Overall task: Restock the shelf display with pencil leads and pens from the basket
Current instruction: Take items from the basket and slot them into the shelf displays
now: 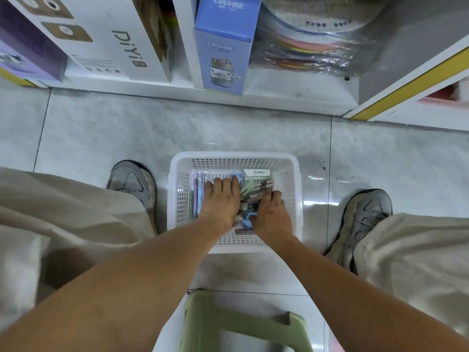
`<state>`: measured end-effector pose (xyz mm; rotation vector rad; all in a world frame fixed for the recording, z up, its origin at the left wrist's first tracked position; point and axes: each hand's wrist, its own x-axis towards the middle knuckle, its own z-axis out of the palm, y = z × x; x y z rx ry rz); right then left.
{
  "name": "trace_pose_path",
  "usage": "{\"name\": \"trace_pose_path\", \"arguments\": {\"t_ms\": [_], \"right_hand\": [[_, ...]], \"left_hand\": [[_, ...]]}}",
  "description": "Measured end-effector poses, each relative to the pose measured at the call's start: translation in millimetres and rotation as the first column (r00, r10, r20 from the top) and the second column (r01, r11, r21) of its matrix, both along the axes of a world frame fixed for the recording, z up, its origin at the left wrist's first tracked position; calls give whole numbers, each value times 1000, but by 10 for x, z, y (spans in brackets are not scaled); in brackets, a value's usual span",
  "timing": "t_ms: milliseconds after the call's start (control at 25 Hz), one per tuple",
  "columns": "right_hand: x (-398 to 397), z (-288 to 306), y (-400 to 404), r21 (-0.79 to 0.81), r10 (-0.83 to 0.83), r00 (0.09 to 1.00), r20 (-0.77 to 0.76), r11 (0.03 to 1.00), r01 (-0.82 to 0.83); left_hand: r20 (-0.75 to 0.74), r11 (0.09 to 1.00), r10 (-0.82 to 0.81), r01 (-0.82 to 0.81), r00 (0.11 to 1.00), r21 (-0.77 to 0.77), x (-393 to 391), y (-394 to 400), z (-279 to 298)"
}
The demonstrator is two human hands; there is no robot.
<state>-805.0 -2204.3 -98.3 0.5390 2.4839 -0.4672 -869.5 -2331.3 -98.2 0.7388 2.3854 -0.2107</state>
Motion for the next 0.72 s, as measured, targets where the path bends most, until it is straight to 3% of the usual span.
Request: {"name": "trace_pose_path", "arguments": {"t_ms": [200, 400, 560, 720], "right_hand": [[-15, -48, 1, -85, -86, 995, -58, 993, 81], [-31, -84, -25, -225, -52, 990, -128, 974, 22], [-56, -99, -66, -388, -288, 950, -122, 895, 221], [-73, -88, 23, -389, -441, 890, -114, 844, 369]], "left_hand": [[2, 996, 26, -26, 1000, 87, 30, -107, -87], [40, 986, 61, -67, 997, 153, 96, 34, -167], [102, 970, 112, -131, 988, 203, 102, 27, -213], [143, 945, 129, -166, 981, 283, -4, 9, -214]]}}
